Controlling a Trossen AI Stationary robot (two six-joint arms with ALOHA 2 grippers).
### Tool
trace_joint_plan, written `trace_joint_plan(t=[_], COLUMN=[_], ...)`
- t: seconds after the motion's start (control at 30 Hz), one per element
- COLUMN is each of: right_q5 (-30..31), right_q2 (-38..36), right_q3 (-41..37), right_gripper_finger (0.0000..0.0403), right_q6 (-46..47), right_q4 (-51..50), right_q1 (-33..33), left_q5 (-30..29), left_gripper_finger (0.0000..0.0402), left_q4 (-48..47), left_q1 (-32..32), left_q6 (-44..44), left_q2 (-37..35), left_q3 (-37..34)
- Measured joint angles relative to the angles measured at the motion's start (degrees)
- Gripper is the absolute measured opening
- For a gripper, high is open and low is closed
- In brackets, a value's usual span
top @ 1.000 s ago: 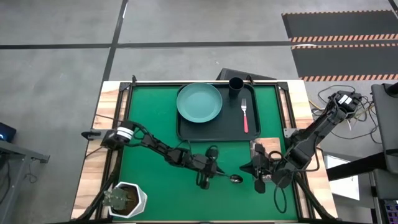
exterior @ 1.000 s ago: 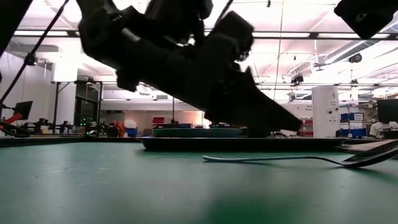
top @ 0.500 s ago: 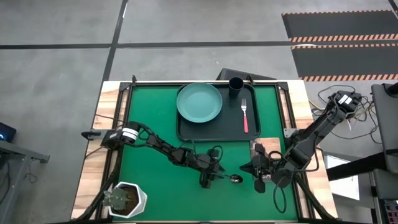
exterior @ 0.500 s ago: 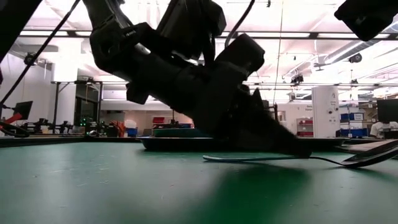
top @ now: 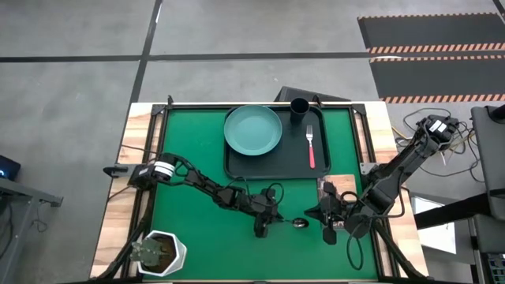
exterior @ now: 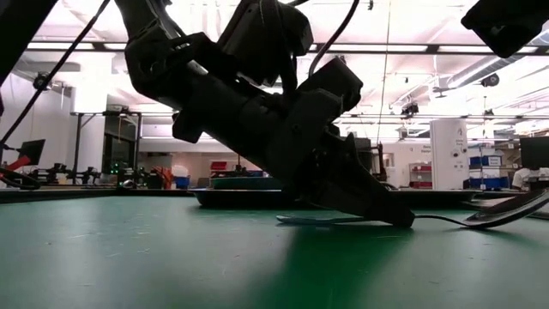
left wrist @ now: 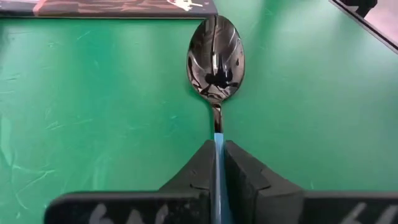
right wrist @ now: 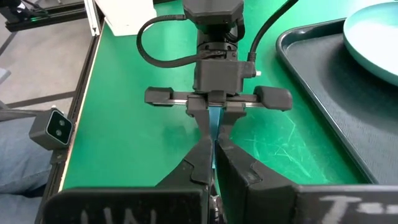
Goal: Pick and place plate/cup/fork/spoon on tray
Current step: Put the blue spoon on the black serving tray to the right of the green plate
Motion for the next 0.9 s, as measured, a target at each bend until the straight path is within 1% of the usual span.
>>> trace_joint_plan(t=[0.1, 0.17, 0.3, 0.37, 0.5, 0.57, 0.73, 0.83, 0.9], right_q5=[0.2, 1.6, 6.3, 10.0, 19.1, 22.1, 23.4, 24.2, 25.1], right_q2=[0.0, 0.0, 0.0, 0.0, -0.1, -0.1, -0.2, -0.2, 0.1], right_q3=[0.0, 0.0, 0.6, 0.9, 0.9, 0.9, 1.6, 1.9, 1.9], right_gripper_finger=[0.0009, 0.0009, 0.0009, 0.0009, 0.0009, 0.0009, 0.0009, 0.0009, 0.0009], right_q6=[0.0, 0.0, -2.0, -3.3, -5.7, -6.2, -6.6, -7.1, -6.6], right_q4=[0.1, 0.1, 0.4, 0.6, 0.6, 0.6, 0.9, 3.4, 4.5], right_q1=[0.0, 0.4, 2.1, 3.2, 5.2, 5.8, 6.3, 6.2, 5.7], left_q5=[-0.9, -2.7, -9.7, -13.9, -23.0, -28.5, -43.5, -53.0, -59.2], left_gripper_finger=[0.0004, 0.0003, 0.0002, 0.0002, 0.0002, 0.0001, 0.0001, 0.0001, 0.0001], left_q4=[-0.3, -1.2, -3.3, -4.3, -7.0, -8.7, -17.5, -18.5, -17.5], left_q1=[0.0, -0.3, -1.6, -2.4, -4.3, -5.2, -6.9, -7.9, -8.5], left_q6=[0.2, 1.3, 4.9, 6.9, 11.1, 13.6, 16.6, 17.8, 19.4], left_q2=[-0.5, -1.7, -5.0, -7.2, -11.3, -13.5, -20.5, -24.0, -25.7], left_q3=[-0.1, -0.7, -1.8, -1.7, -1.7, -1.7, -1.9, -2.4, -2.4])
